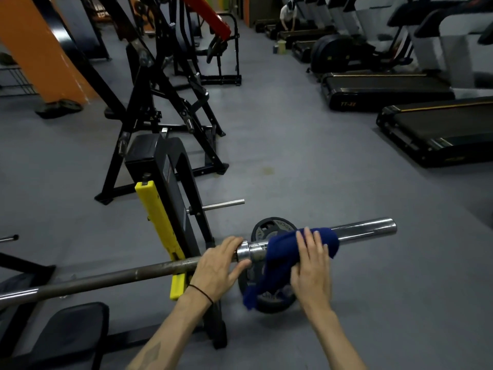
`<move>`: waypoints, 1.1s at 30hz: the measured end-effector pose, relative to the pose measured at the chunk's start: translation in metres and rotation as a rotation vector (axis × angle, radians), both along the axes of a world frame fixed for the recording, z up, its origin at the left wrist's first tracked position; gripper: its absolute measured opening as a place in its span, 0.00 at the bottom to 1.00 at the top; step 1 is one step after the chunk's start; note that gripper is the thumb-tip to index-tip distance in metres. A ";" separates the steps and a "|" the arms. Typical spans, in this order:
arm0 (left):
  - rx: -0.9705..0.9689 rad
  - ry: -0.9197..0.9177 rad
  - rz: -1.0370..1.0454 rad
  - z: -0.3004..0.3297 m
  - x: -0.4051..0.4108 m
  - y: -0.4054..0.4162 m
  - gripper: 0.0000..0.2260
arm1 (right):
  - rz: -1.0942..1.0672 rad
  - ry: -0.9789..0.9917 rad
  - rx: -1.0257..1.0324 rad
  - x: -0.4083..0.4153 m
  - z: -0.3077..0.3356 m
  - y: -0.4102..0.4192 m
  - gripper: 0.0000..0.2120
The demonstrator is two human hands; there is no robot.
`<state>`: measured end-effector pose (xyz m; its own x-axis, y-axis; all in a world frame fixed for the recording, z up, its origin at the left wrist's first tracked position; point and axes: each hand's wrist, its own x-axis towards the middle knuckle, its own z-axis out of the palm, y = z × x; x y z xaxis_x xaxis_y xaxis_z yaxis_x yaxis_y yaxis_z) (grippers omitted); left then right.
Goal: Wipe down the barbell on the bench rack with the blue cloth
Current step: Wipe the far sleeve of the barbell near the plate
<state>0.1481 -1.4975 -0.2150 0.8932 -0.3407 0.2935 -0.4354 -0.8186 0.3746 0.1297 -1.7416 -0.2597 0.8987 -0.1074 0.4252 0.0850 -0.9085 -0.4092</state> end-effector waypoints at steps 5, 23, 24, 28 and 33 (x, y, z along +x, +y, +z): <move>0.030 -0.023 0.021 -0.005 -0.002 -0.002 0.21 | 0.195 0.013 -0.013 -0.024 -0.006 0.076 0.48; 0.082 0.113 0.184 0.005 0.000 -0.008 0.32 | 0.306 -0.040 -0.276 -0.005 -0.006 -0.011 0.55; 0.097 0.121 0.172 0.005 -0.002 -0.006 0.34 | 0.206 -0.030 -0.227 -0.003 -0.007 -0.023 0.54; 0.124 0.140 0.158 0.005 -0.003 -0.005 0.35 | -0.066 0.008 0.065 -0.007 -0.003 0.026 0.51; 0.118 0.118 0.140 0.001 -0.003 -0.003 0.35 | 0.327 -0.029 -0.152 -0.019 -0.008 0.042 0.55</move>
<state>0.1454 -1.5006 -0.2144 0.9600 -0.2370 0.1494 -0.2734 -0.9091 0.3144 0.1109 -1.6995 -0.2675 0.8626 0.2503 0.4397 0.3906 -0.8817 -0.2645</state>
